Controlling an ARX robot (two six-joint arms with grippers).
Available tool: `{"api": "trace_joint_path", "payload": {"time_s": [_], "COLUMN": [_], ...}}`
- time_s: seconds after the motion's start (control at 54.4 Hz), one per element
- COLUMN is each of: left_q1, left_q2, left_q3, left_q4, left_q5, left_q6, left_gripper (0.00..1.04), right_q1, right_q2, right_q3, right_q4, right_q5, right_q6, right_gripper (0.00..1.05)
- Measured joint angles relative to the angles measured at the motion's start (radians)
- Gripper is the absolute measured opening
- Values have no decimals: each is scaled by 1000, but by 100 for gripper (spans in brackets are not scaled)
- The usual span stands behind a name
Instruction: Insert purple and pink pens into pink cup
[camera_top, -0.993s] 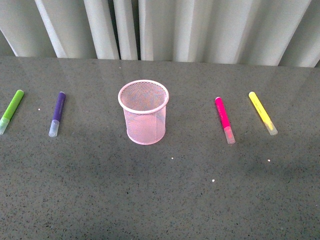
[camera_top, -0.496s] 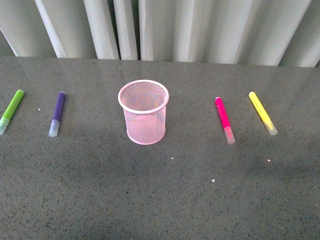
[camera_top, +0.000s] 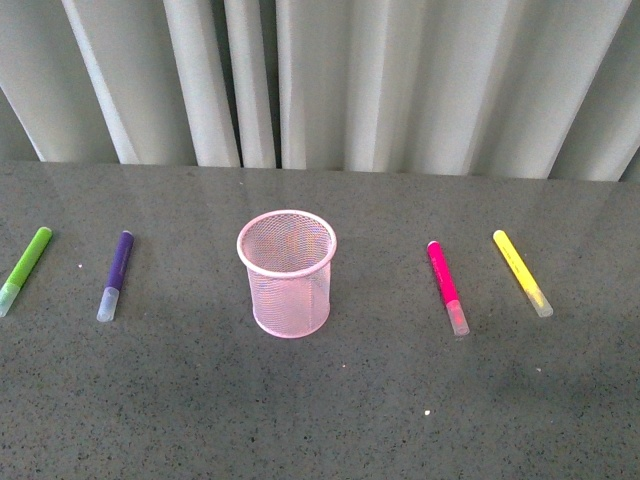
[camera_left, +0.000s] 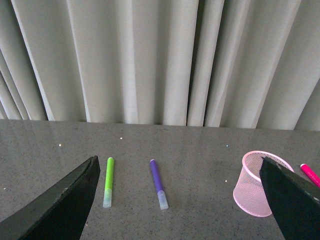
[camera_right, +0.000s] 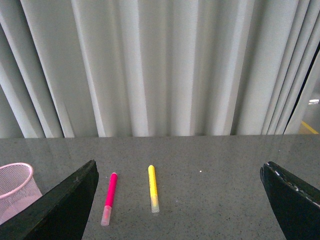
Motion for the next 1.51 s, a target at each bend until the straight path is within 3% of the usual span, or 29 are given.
{"api": "trace_joint_path", "payload": {"time_s": [0.368, 0.478, 0.533, 0.662, 0.736, 0.883, 1.232, 1.508], "left_q1": [1, 26, 26, 7, -16, -56, -31, -6], "left_q2": [2, 162, 318, 666, 898, 1131, 1626, 1869], "left_q3": [0, 68, 77, 142, 249, 396, 773, 1002], "left_q4": [-2, -149, -81, 203, 355, 401, 249, 162], "left_q5": [4, 142, 156, 155, 155, 144, 174, 93], "left_q6": [-3, -245, -431, -531, -531, -493, -308, -143], "left_gripper": [98, 98, 98, 98, 98, 98, 98, 98], "right_q1": [0, 0, 0, 0, 0, 0, 0, 0], "right_q2": [0, 0, 0, 0, 0, 0, 0, 0], "right_q3": [0, 0, 0, 0, 0, 0, 0, 0], "right_q4": [0, 0, 0, 0, 0, 0, 0, 0], "right_q5": [0, 0, 0, 0, 0, 0, 0, 0], "right_q6": [0, 0, 0, 0, 0, 0, 0, 0], "right_gripper": [98, 98, 98, 98, 98, 98, 98, 98]}}
